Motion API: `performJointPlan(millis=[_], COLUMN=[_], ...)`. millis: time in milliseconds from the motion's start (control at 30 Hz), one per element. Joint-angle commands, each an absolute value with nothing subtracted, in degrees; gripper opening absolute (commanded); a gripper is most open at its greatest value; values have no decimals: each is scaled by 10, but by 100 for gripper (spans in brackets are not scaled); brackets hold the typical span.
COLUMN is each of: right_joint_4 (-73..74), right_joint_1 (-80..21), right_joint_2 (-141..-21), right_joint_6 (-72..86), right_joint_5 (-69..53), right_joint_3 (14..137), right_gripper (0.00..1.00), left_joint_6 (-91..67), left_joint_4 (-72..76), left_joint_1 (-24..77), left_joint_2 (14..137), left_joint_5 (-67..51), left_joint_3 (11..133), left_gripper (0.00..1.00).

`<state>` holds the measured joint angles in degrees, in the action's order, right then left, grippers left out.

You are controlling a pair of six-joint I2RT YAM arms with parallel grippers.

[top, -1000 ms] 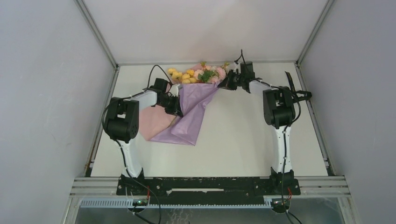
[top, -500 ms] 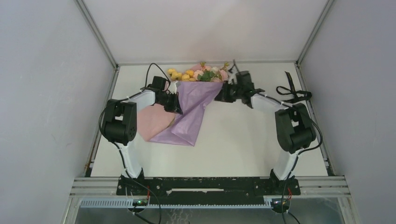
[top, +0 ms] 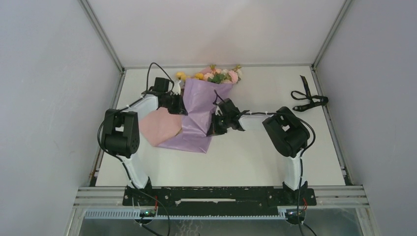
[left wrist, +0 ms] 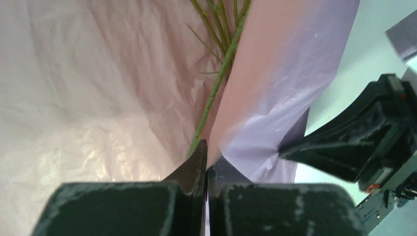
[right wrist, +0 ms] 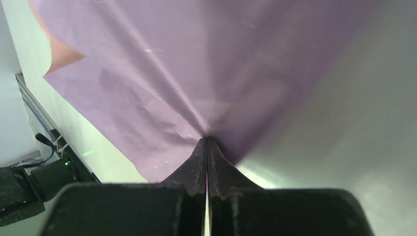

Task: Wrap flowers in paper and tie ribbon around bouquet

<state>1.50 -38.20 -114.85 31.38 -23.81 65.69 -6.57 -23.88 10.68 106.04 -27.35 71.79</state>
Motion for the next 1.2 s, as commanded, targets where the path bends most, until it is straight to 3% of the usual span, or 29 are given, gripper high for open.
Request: performJointPlan(millis=[0,200,333,467,733,1167], right_joint_4=[120,182,180,115,130,262], right_joint_1=[-348,-317,-302,-314,-309,-140], right_joint_2=[-1110,-1012,-974,-1043,-1249,-1301], right_joint_6=[313,252,191,185,204,143], right_joint_5=[-172,-191,-244,-282,-227,-95], right_joint_3=[595,559,617,743,932,1103], right_gripper=[0,0,3,8,0,0], left_joint_6=[-60,-58,-77,-90,-69,-38], left_joint_4=[-226,-231,-208,-202,-224,-252], left_joint_1=[91,91,91,91,91,92], left_joint_2=[1035,1051,1060,1071,1056,1051], left_joint_5=[-254,-267,-275,-284,-266,-253], left_joint_3=[705,682,670,673,665,667], left_gripper=[0,0,0,0,0,0])
